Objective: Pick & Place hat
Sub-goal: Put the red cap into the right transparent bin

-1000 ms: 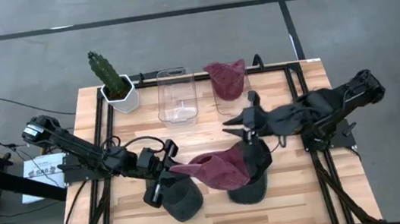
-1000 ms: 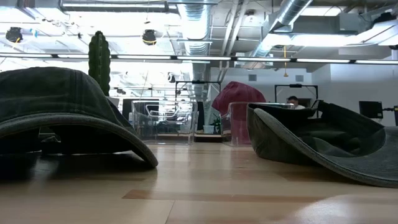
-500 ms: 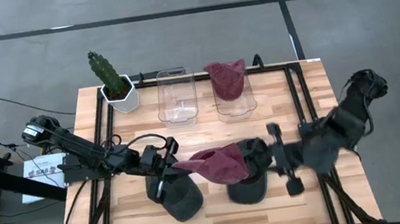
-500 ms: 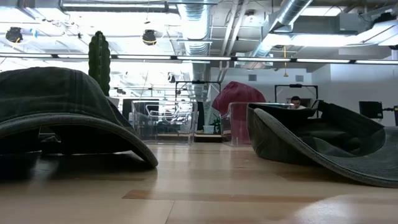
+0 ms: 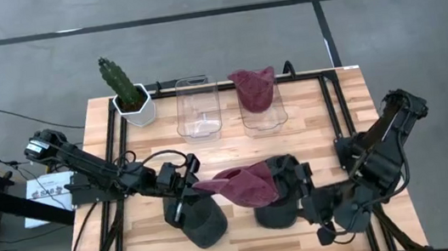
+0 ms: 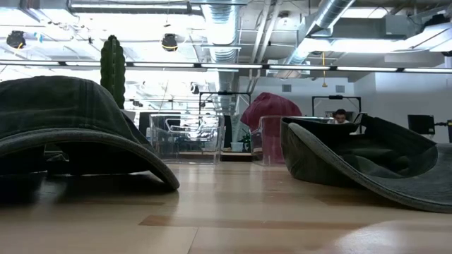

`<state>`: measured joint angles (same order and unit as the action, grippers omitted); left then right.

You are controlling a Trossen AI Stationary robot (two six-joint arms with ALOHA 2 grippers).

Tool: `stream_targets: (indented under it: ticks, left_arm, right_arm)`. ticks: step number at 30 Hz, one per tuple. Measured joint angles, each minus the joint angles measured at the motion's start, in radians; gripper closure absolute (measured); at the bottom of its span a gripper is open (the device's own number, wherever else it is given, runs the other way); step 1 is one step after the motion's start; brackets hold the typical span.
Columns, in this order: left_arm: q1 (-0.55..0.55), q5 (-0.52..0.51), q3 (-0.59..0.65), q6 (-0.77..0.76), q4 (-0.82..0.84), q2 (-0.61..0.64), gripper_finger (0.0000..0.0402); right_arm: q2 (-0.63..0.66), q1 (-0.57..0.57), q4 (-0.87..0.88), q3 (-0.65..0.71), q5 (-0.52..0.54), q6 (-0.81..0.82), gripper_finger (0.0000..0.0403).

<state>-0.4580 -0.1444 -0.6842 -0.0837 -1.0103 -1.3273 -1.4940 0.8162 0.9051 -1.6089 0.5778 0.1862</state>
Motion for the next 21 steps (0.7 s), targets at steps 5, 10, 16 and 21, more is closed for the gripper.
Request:
stream_targets:
  ticks: [5,10,16,21]
  left_arm:
    - [0.0,0.0,0.0,-0.003,0.0,0.0,0.0387]
    - [0.0,0.0,0.0,-0.003,0.0,0.0,0.0387]
    - [0.0,0.0,0.0,-0.003,0.0,0.0,0.0387]
    - [0.0,0.0,0.0,-0.002,0.0,0.0,0.0387]
  right_arm:
    - [0.005,-0.018,-0.001,0.0,0.042,0.0,0.0253]
    - [0.009,-0.048,-0.015,-0.003,0.055,0.009,0.0191]
    - [0.009,-0.101,-0.027,-0.003,0.036,0.05,0.015]
    - [0.004,-0.141,-0.09,-0.003,-0.044,0.045,0.0148]
